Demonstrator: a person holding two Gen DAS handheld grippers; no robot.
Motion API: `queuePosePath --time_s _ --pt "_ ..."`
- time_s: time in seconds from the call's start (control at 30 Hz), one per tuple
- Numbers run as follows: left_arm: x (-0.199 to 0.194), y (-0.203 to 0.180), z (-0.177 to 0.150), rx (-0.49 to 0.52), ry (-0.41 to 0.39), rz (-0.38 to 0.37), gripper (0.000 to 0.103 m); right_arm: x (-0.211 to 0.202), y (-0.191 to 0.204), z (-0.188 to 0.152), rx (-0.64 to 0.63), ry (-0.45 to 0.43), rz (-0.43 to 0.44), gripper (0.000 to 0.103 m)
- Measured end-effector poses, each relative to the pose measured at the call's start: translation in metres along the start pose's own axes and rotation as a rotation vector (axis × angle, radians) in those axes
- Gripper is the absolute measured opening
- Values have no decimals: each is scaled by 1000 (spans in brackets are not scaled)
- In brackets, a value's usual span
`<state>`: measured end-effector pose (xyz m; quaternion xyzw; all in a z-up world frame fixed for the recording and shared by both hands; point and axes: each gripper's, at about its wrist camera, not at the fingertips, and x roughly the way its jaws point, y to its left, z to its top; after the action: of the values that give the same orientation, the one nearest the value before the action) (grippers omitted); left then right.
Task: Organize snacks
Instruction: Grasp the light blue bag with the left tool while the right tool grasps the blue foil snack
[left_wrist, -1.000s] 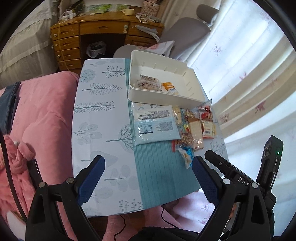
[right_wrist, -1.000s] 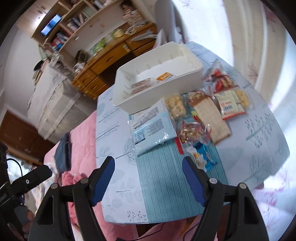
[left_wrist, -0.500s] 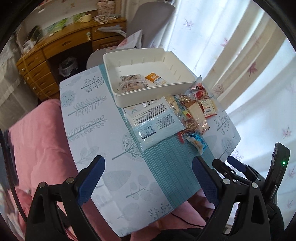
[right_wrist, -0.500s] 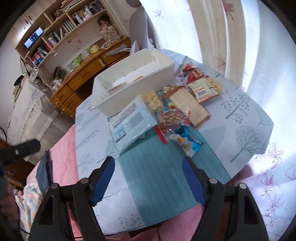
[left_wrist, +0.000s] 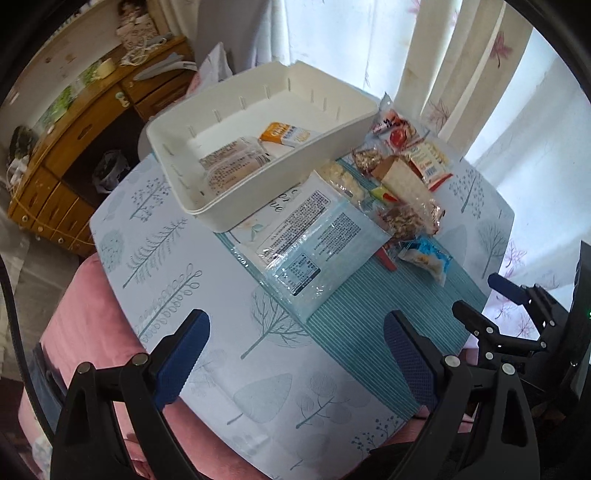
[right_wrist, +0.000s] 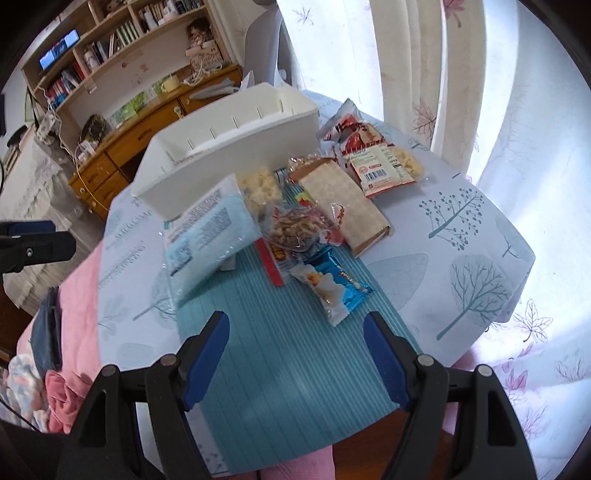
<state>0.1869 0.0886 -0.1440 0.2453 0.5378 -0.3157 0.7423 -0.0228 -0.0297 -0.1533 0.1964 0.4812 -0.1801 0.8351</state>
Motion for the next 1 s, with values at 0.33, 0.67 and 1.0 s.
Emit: queuePosePath --time_s 0.33,0.67,1.0 --pt "86 -16 42 98 173 -20 96 47 -7 16 -94 114 -27 76" --pt "162 -23 67 144 299 -27 100 80 -15 22 -149 221 -38 76" --pt "198 -18 98 105 317 -102 103 105 -23 34 -178 269 -33 76"
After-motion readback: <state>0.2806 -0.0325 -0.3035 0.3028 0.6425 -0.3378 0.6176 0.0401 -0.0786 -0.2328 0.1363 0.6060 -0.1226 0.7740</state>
